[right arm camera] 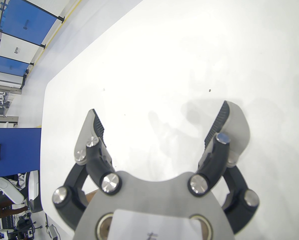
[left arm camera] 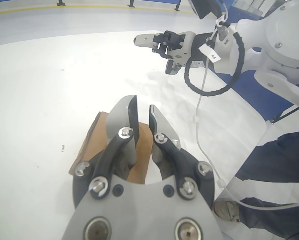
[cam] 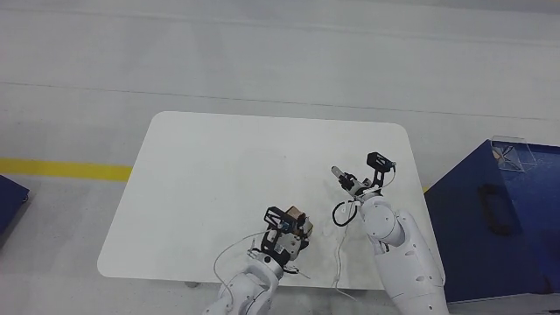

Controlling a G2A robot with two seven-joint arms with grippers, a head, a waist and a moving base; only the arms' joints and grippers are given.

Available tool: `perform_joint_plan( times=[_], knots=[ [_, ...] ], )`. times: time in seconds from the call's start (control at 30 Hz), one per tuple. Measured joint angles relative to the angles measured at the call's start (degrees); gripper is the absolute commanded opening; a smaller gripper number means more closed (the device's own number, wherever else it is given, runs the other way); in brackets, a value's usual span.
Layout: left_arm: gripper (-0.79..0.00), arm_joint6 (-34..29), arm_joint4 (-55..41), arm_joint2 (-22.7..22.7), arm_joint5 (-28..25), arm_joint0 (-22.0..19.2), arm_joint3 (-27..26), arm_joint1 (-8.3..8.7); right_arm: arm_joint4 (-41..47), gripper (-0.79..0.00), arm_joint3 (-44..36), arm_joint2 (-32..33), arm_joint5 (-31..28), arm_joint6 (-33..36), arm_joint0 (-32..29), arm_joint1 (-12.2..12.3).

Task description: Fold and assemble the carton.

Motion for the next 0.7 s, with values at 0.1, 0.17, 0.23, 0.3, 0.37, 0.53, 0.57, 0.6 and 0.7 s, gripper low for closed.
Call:
perform_joint_plan(
  times=[0.1,0.17,0.23,0.3,0.37,0.53,0.57,0.6,0.7],
  knots=[
    [-0.785,-1.55,-1.07,0.1,0.34,-0.49,1.19,-0.16,0.0,0.0,0.0,0.0,0.0,0.0,0.0,0.0],
    [-0.785,-1.59,-1.55,0.09,1.09,-1.0,1.65,-0.31,0.0,0.0,0.0,0.0,0.0,0.0,0.0,0.0],
    [-0.785,-0.52,-2.57,0.12,0.69,-1.05,1.4,-0.41,0.0,0.0,0.0,0.0,0.0,0.0,0.0,0.0],
    [-0.785,1.25,-3.24,-0.02,0.23,-0.69,0.89,-0.4,0.0,0.0,0.0,0.0,0.0,0.0,0.0,0.0],
    [-0.785,0.62,-2.73,-0.06,0.83,-0.66,1.34,-0.36,0.0,0.0,0.0,0.0,0.0,0.0,0.0,0.0],
    [-0.785,-0.83,-1.25,0.98,3.31,-1.71,2.89,-0.73,0.0,0.0,0.0,0.0,0.0,0.0,0.0,0.0],
    [-0.785,0.12,-1.71,1.15,3.08,-1.51,2.57,-0.79,0.0,0.0,0.0,0.0,0.0,0.0,0.0,0.0],
    [-0.785,0.99,-2.17,1.2,2.6,-1.29,2.26,-0.81,0.0,0.0,0.0,0.0,0.0,0.0,0.0,0.0],
    [-0.785,1.38,-2.33,0.88,2.1,-0.91,2.18,-0.69,0.0,0.0,0.0,0.0,0.0,0.0,0.0,0.0]
  ],
)
